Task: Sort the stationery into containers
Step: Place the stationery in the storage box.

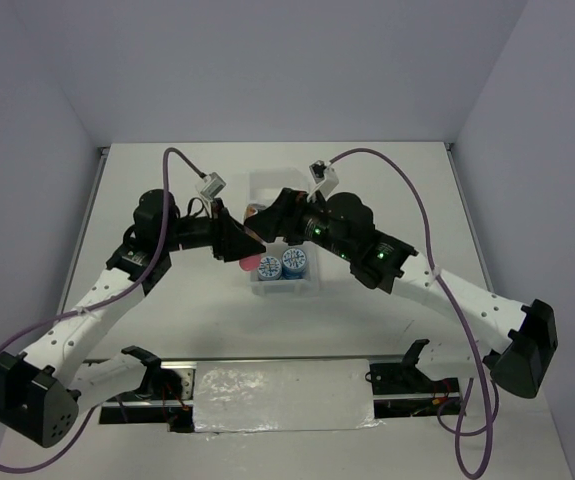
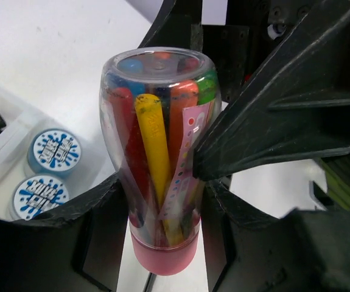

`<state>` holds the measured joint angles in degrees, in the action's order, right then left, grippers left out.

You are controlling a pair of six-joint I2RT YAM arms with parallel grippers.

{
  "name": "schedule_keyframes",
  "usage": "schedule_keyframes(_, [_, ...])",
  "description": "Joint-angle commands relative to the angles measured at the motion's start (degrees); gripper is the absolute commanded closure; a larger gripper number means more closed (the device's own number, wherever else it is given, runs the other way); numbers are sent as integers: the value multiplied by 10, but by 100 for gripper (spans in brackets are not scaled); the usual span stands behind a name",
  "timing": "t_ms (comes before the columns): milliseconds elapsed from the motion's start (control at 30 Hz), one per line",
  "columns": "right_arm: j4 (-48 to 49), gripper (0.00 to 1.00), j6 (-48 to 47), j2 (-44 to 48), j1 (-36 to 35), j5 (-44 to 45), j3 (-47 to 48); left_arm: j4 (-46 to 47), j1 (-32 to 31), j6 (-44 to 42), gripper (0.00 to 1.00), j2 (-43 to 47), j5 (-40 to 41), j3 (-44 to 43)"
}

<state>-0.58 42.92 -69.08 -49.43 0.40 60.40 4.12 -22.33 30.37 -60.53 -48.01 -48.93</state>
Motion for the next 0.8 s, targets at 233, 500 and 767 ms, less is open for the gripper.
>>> schedule_keyframes(233, [72,44,-1,-12,-18,16,12,178,-11,83,100,17,-52,12])
schedule_keyframes(500, [134,100,9,-30,-18,-39,3,150,-11,69,85,4,-20,1])
schedule_keyframes(767, [162,100,-3,1,-18,13,-27,107,-11,64,1,-10,24,-3])
